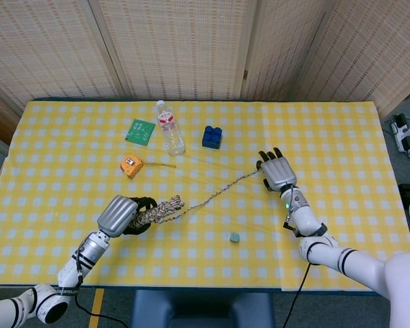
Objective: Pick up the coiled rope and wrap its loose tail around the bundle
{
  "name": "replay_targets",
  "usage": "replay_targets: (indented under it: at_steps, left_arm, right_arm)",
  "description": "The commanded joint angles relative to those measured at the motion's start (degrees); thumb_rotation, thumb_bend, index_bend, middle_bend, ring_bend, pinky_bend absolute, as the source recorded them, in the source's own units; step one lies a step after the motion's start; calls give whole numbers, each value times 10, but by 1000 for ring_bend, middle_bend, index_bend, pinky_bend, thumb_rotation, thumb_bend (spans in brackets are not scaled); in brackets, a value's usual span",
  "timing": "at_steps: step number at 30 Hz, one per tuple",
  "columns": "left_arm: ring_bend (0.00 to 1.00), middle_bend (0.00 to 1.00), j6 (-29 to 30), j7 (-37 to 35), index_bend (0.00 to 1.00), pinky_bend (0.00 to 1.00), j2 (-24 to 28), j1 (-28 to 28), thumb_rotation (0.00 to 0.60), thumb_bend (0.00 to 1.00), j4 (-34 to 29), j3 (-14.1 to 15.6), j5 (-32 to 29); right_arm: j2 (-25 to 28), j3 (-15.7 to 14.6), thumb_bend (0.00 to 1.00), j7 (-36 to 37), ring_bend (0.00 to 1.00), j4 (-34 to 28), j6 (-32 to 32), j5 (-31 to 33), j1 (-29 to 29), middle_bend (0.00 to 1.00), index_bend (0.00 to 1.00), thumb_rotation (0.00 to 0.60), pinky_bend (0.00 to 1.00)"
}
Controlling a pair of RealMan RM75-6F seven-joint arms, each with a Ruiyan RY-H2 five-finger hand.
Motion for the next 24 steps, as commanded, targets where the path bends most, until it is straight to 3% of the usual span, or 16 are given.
replay_targets:
  at_steps: [1, 11, 24]
  left_arm:
    - [622, 638, 0, -2, 653, 746, -1, 1, 600, 764, 1, -1, -1]
    - [621, 638, -2, -10, 653, 747, -4, 5, 600, 764, 7, -1, -2]
    - [622, 638, -3, -15, 653, 747, -6, 9, 600, 764, 10, -3, 0]
  right_arm:
    - [-17, -7, 496, -23, 126, 18, -11, 26, 18, 122, 348, 600, 0]
    - [-61, -15, 496, -67, 116, 79, -32, 105, 67, 122, 348, 600, 0]
    - [-82, -34, 496, -88, 114, 109, -38, 147, 94, 122, 348, 600, 0]
